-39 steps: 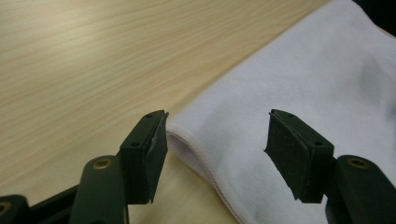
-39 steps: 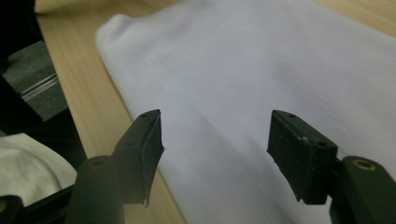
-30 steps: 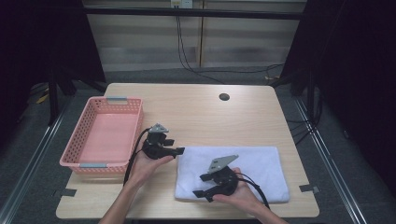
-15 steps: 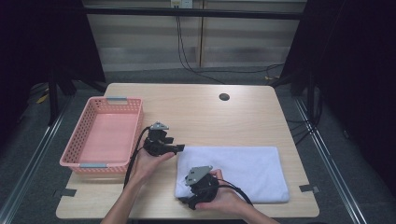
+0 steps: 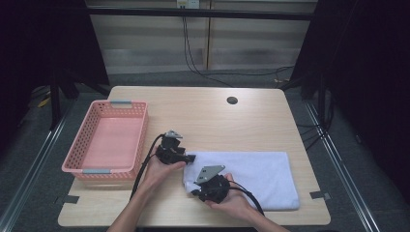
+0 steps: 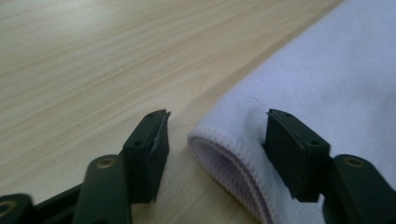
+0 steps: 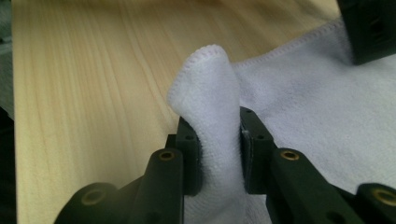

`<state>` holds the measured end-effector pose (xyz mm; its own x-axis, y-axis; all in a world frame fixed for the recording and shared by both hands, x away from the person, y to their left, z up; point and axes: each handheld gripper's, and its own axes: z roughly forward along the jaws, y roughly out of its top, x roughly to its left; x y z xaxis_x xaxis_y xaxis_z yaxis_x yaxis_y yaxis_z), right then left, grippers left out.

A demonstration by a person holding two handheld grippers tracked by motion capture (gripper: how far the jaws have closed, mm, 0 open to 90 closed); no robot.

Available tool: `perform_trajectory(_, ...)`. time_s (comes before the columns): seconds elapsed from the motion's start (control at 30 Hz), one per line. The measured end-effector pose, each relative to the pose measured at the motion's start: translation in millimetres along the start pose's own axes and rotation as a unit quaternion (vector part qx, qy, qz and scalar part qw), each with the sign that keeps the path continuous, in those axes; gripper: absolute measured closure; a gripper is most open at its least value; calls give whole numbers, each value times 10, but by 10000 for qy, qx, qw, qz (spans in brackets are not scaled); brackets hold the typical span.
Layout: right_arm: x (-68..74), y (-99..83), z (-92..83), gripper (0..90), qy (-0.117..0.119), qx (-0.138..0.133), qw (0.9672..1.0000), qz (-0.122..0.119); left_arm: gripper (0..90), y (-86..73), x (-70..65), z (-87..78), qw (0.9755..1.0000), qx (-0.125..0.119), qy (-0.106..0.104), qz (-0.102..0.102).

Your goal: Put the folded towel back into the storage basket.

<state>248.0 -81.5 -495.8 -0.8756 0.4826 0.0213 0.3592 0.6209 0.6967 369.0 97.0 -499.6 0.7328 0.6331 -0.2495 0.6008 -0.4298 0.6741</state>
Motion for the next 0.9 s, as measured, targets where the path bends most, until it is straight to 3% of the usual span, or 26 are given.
perform_trajectory(0.03, -9, -5, -6, 739, 53, -20, 9999, 100, 468, 0, -7, 4, 9999, 26, -121, 54)
perform_trajectory(0.1, -46, -8, -21, 748, 198, -71, 9995, 216, 680, -4, -19, -1, 9999, 31, -131, 95)
perform_trajectory(0.13, -61, -2, -32, 751, 210, -70, 9995, 233, 764, -16, -39, -17, 9996, -89, -211, 193)
perform_trajectory(0.17, -64, 5, -40, 753, 269, -93, 9991, 310, 781, -7, -43, -27, 9995, -91, -236, 173)
perform_trajectory(0.2, -67, 16, -61, 753, 277, -109, 9989, 353, 795, 1, -34, -50, 9992, -214, -334, 29)
perform_trajectory(0.23, -62, 31, -88, 753, 253, -152, 9989, 376, 800, 1, -34, -50, 9992, -214, -334, 29)
perform_trajectory(0.27, -59, 50, -129, 753, 257, -208, 9989, 346, 803, 28, 14, -141, 9974, -417, -549, -189)
perform_trajectory(0.47, -104, 169, -303, 754, 358, -552, 9968, 450, 807, 98, 18, -307, 9956, -658, -622, -246)
perform_trajectory(0.57, -129, 188, -299, 753, 570, -654, 9943, 623, 807, 111, 39, -349, 9941, -706, -756, -333)
perform_trajectory(0.7, -146, 197, -290, 753, 683, -689, 9927, 719, 807, 136, 23, -404, 9943, -733, -720, -297)
perform_trajectory(0.73, -159, 227, -306, 754, 790, -790, 9908, 768, 807, 155, 14, -437, 9940, -782, -708, -283)
perform_trajectory(0.9, -143, 368, -376, 754, 871, -985, 9884, 756, 807, 259, -2, -680, 9925, -982, -664, -285)
